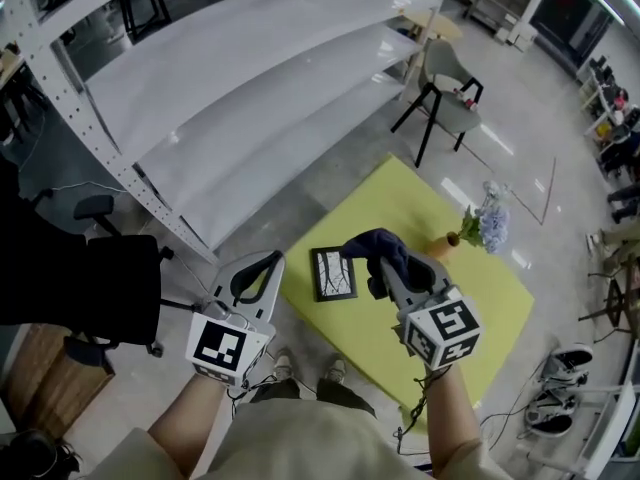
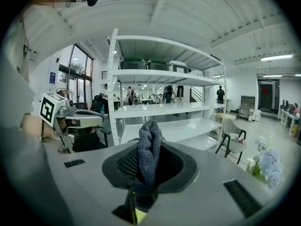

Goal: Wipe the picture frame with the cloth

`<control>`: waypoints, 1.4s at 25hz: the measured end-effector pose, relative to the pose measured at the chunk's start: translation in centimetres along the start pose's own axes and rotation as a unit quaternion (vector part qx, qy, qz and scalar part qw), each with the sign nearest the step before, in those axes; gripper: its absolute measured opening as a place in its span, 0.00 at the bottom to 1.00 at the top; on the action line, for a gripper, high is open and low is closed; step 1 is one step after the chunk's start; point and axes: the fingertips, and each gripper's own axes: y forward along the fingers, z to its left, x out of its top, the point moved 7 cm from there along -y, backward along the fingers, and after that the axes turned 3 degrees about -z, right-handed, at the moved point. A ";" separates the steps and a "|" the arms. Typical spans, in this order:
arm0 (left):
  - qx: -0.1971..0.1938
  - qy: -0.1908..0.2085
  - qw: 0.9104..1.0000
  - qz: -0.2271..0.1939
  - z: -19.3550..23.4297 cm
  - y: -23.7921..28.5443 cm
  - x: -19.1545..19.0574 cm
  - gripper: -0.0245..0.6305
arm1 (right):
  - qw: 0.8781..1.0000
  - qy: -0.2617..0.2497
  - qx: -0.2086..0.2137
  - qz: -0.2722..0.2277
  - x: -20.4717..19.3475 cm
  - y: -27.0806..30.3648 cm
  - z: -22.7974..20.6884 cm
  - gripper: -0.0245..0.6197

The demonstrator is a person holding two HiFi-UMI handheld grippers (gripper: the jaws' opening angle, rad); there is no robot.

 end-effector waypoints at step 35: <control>-0.068 -0.136 0.961 0.230 -3.4 12.8 -27.5 0.05 | 0.963 0.009 0.169 0.210 -21.0 22.2 -0.3 0.15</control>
